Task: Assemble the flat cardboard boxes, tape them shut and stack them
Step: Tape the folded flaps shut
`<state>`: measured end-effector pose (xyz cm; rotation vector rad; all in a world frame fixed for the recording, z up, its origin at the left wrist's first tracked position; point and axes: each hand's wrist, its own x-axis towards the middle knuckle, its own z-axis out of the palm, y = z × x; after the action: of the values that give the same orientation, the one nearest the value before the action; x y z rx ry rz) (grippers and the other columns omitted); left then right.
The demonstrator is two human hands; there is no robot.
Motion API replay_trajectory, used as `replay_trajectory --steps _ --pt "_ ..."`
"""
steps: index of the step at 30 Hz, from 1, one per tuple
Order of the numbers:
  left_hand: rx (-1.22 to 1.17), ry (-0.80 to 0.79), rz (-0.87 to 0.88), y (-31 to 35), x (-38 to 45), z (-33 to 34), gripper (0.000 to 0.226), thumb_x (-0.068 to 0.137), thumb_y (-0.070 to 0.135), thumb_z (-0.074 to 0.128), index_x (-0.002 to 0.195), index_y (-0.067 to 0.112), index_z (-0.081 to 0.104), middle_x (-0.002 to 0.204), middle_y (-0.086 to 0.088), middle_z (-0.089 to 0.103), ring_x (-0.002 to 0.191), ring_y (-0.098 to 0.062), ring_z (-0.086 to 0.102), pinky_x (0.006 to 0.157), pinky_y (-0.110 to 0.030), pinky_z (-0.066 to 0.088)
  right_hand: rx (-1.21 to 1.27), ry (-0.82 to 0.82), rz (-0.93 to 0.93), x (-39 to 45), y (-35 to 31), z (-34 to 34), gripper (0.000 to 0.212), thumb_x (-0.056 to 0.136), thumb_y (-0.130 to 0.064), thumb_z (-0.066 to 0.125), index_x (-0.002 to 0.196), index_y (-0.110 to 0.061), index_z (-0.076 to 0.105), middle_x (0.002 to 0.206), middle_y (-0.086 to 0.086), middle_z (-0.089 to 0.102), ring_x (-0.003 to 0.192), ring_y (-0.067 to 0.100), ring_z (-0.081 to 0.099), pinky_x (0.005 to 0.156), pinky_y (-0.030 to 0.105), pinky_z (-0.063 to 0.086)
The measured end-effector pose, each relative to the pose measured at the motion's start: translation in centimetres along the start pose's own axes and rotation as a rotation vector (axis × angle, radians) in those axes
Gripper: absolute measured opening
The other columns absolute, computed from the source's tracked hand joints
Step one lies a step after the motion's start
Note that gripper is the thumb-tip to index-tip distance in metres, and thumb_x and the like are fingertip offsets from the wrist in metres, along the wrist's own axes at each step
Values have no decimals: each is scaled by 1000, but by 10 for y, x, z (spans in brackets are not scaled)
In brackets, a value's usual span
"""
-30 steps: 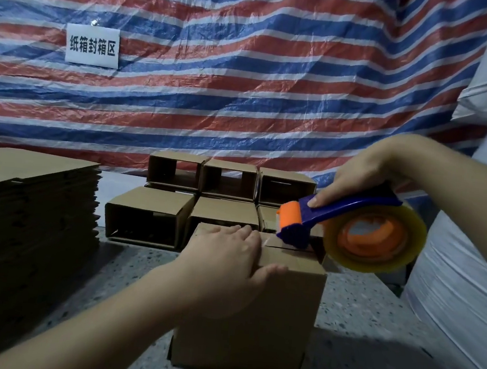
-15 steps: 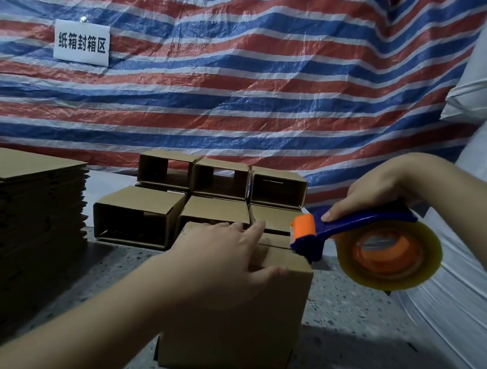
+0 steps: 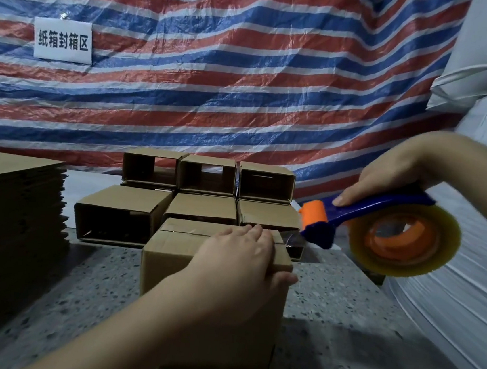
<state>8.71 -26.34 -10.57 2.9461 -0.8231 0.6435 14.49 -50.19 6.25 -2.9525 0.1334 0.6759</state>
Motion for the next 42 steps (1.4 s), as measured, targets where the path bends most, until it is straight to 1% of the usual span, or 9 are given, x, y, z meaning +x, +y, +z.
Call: replay_trajectory --steps 3,13,17,21,25,33,37,40,42 --pt "-22 42 18 0 -2 0 71 93 71 24 148 26 31 152 -2 42 139 -20 37 114 -35 30 -28 -31 43 -4 16 1 110 27 -83 84 108 -10 75 97 13 78 75 21 74 66 29 57" --pt "-9 68 57 1 -2 -2 63 93 69 21 146 37 30 136 5 52 125 -14 48 101 -31 39 -192 -11 139 28 -23 42 70 73 -76 68 106 -14 69 77 4 77 65 18 74 56 24 57" --pt "-31 59 42 1 -4 -2 62 93 69 22 147 38 29 144 2 48 133 -17 44 107 -35 37 -558 -38 207 43 -23 86 58 75 -71 72 103 -20 66 93 -1 71 81 17 68 71 31 56" --pt "-32 68 33 2 -3 -1 61 95 68 23 147 38 28 146 2 46 134 -17 42 108 -35 36 -475 299 56 58 15 141 69 77 -82 58 108 -21 62 86 -4 61 75 13 60 62 28 47" --pt "-35 62 27 2 -2 -1 60 95 67 24 147 38 29 149 1 45 137 -18 40 110 -36 35 -295 644 -31 64 27 192 59 80 -85 48 71 -26 45 68 -10 51 57 5 48 44 25 30" --pt "-16 56 22 5 -3 -2 60 95 67 25 147 37 30 149 1 45 137 -19 41 110 -36 35 -98 790 55 62 25 255 61 84 -86 34 77 -27 46 67 -9 49 56 7 45 45 25 26" --pt "-13 45 23 5 -4 -3 59 96 66 25 147 35 31 148 -1 45 136 -20 41 110 -36 35 -176 824 81 46 13 236 84 84 -84 4 75 -22 61 76 -4 64 74 16 62 67 33 46" --pt "-15 30 14 6 -4 -3 59 96 66 26 145 35 32 148 -2 45 137 -21 40 110 -38 35 318 899 -94 35 2 201 79 88 -75 4 73 -22 61 73 -4 65 72 13 63 67 33 50" --pt "-10 32 20 6 -3 -3 58 96 66 26 144 34 33 147 -2 46 137 -21 41 110 -38 35 879 626 -144 30 -11 181 71 98 -70 19 86 -17 66 84 4 71 79 17 67 64 33 49"
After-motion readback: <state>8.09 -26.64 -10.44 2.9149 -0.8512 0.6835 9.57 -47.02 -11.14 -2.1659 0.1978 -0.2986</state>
